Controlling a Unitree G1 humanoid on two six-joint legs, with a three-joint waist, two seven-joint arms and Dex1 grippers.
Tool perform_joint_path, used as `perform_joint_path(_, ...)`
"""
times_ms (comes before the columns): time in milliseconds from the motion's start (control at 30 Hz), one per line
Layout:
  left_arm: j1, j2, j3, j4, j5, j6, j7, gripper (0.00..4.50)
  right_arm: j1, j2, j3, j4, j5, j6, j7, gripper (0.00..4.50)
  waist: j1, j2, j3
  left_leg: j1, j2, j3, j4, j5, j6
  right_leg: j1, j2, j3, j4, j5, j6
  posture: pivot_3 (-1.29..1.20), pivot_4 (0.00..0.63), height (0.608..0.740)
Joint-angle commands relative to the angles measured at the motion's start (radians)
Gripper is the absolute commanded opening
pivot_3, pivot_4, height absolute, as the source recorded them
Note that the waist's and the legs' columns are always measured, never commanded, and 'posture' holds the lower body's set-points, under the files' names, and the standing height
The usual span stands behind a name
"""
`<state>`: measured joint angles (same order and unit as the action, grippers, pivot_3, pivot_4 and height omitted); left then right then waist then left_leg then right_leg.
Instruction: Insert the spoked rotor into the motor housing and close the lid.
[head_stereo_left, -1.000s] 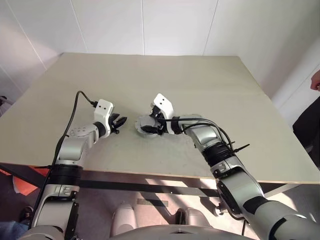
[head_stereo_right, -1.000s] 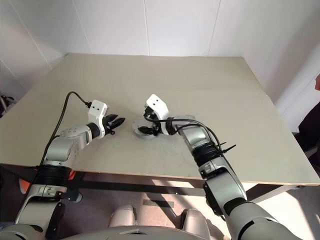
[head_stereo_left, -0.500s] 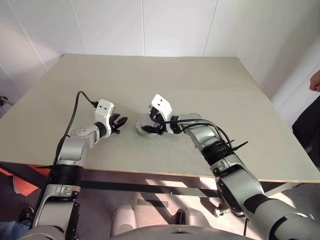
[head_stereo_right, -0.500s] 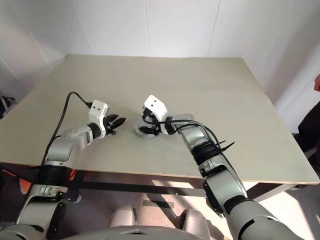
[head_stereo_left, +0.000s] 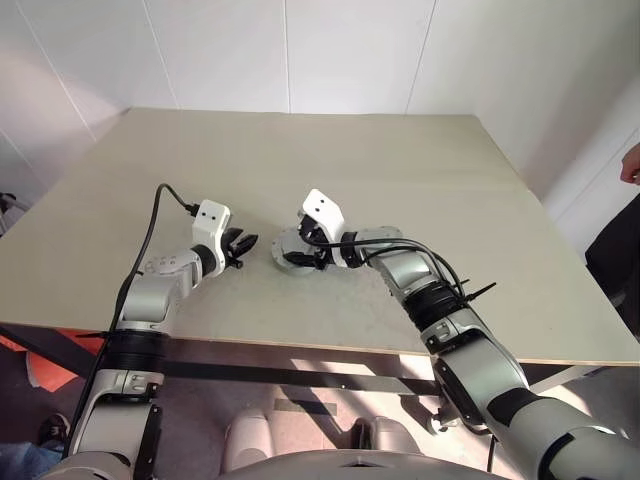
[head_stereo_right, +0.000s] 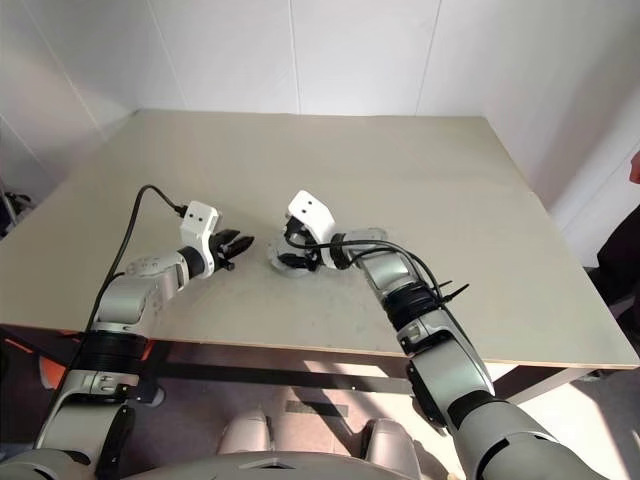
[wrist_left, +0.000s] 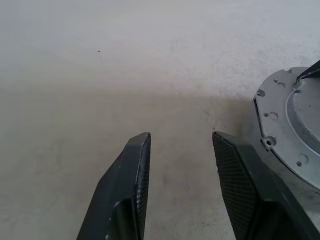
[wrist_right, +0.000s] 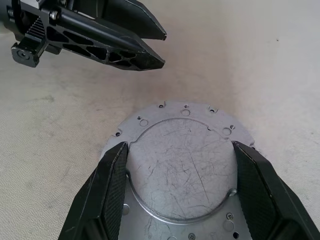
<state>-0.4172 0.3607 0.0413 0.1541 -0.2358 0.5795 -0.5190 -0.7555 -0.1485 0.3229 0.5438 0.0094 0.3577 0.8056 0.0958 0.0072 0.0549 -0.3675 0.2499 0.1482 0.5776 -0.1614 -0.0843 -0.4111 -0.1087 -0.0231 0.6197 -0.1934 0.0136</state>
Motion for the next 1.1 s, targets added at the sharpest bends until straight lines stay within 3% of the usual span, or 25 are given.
perform_joint_path(33, -0.019, -0.027, 0.029, -0.060, -0.051, 0.031, 0.007, 2.06, 0.020, -0.007, -0.006, 0.029, -0.001, 0.082, 0.006, 3.13, 0.000, 0.000, 0.000, 0.000, 0.000, 0.000, 0.000, 0.000, 0.000, 0.000, 0.000, 0.000, 0.000, 0.000, 0.000, 0.00, 0.000, 0.740)
perform_joint_path(433, -0.054, -0.098, 0.102, -0.083, -0.187, 0.137, 0.027, 2.06, -0.001, -0.009, -0.027, 0.044, 0.002, 0.101, -0.002, 3.13, 0.000, 0.000, 0.000, 0.000, 0.000, 0.000, -0.001, 0.000, 0.001, 0.001, 0.000, 0.000, -0.004, 0.000, 0.000, 0.00, 0.000, 0.740)
perform_joint_path(533, -0.053, -0.109, 0.132, -0.087, -0.256, 0.186, 0.006, 1.49, -0.002, -0.007, -0.028, 0.047, 0.002, 0.099, -0.006, 3.13, 0.000, 0.000, 0.000, 0.000, 0.000, 0.000, -0.001, 0.000, 0.001, 0.002, 0.000, 0.000, -0.004, 0.000, 0.000, 0.00, 0.000, 0.740)
perform_joint_path(667, -0.045, -0.120, 0.150, -0.078, -0.310, 0.252, 0.011, 0.07, -0.001, -0.001, -0.029, 0.045, 0.003, 0.099, -0.012, 3.13, 0.000, 0.000, 0.000, 0.001, 0.000, 0.000, -0.001, 0.000, 0.001, 0.003, 0.000, 0.000, -0.005, 0.000, 0.000, 0.00, 0.000, 0.740)
perform_joint_path(1100, -0.057, -0.107, 0.120, -0.009, -0.278, 0.357, 0.107, 0.03, 0.004, -0.005, -0.034, 0.024, 0.005, 0.105, -0.021, 3.13, -0.001, 0.000, 0.000, 0.002, 0.000, 0.000, -0.003, -0.001, 0.001, 0.004, 0.000, -0.001, -0.007, -0.004, 0.006, 0.00, 0.000, 0.740)
